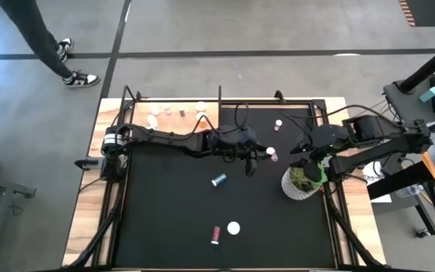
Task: Pick and place medicine bottles onto shelf by color
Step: Put the bottom pink pill bottle into the shelf
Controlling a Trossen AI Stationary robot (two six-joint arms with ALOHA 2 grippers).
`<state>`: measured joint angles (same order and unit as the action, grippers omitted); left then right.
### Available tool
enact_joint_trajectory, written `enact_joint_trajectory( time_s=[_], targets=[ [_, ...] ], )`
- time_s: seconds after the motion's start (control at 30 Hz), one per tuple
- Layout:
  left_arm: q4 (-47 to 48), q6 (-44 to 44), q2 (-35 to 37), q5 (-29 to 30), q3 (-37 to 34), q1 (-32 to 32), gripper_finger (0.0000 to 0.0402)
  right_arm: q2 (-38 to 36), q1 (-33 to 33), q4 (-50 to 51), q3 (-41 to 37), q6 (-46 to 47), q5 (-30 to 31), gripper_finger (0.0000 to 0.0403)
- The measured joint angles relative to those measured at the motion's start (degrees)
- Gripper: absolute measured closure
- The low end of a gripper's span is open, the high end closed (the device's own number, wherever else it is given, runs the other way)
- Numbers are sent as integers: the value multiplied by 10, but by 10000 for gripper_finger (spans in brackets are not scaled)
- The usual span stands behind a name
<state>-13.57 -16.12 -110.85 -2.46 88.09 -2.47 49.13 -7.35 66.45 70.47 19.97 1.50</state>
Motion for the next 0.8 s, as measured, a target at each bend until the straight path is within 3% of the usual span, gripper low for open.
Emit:
enact_joint_trajectory(
  time_s=[0.23,0.53,0.8],
  targets=[
    [178,1,93,6,-3,-41,312,-24,0,10,-1,0,1,183],
    [446,9,227,209,-21,-54,312,-37,0,8,-2,-4,2,183],
    [453,-133,383,340,-226,-54,312,-35,0,6,-3,-5,2,183]
  ],
)
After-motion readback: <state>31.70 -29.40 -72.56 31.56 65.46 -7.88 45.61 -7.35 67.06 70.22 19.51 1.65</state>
